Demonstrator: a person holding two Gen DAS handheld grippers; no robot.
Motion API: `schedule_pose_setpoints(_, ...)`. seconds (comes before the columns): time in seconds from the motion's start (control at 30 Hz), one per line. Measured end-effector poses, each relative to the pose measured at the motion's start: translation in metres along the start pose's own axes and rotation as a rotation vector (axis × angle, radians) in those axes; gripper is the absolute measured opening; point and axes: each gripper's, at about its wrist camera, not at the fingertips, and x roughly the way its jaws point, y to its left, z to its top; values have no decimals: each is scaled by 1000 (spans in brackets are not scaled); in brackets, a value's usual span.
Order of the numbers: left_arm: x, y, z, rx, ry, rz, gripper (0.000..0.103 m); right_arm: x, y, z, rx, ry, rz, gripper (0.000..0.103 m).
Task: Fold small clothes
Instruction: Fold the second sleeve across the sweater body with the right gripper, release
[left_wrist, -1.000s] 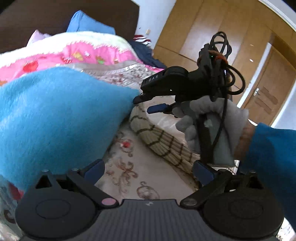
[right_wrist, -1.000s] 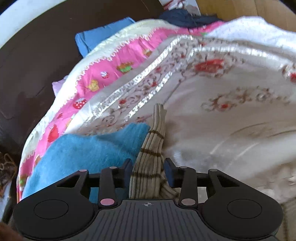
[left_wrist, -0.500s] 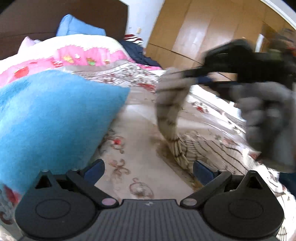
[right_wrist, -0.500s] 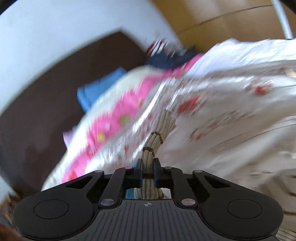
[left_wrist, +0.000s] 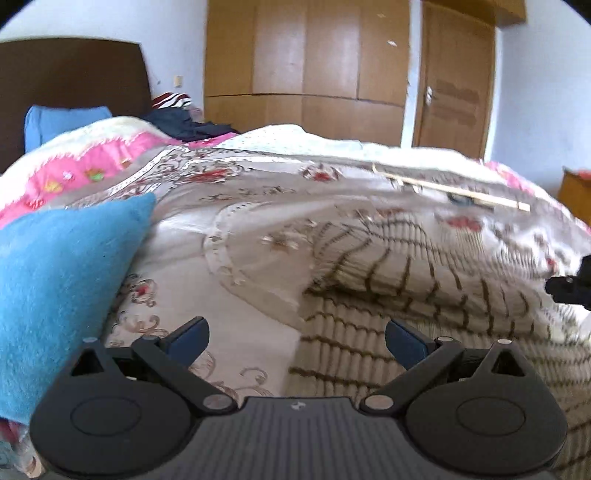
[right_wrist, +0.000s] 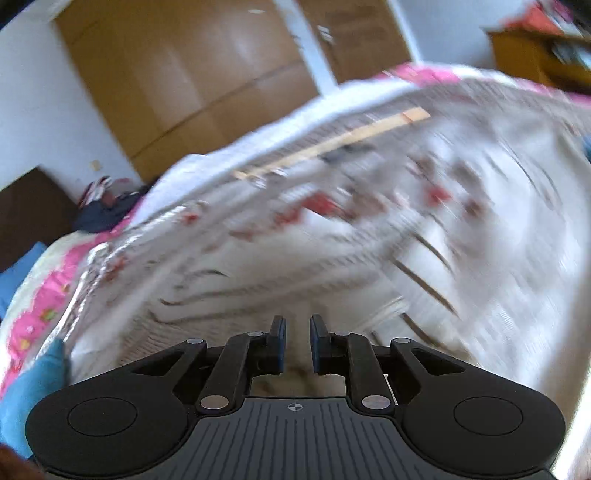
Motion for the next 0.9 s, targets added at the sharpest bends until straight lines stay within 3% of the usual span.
schedule_pose_setpoints(0.17,1,-22,3,74,26,-3,103,5,-33,-5,107,-5,23,21)
schedule_pose_setpoints(0.3,9,-49,9,195,16,-17,103,16,-61,-1,186,6,47,24)
schedule_pose_setpoints(0.43,27,-61,23,206,-3,-19,103,26,-73,4,245,26,77,23)
schedule_pose_setpoints(0.53,47,-60,31,176,40,4,103,36,-72,5,201,30,18,15)
schedule_pose_setpoints(0.63,81,-53,25,196,179,72,103,37,-75,4,160,53,-13,10)
schedule_pose_setpoints(0.67,85,-47,22,185,209,62,103,35,-74,4,133,60,-18,11)
schedule_pose_setpoints(0.73,75,-35,23,144,218,34,103,23,-69,7,77,77,-13,22)
schedule_pose_setpoints(0.9,18,-10,20,180,194,-11,103,-40,-66,5,-62,138,58,22)
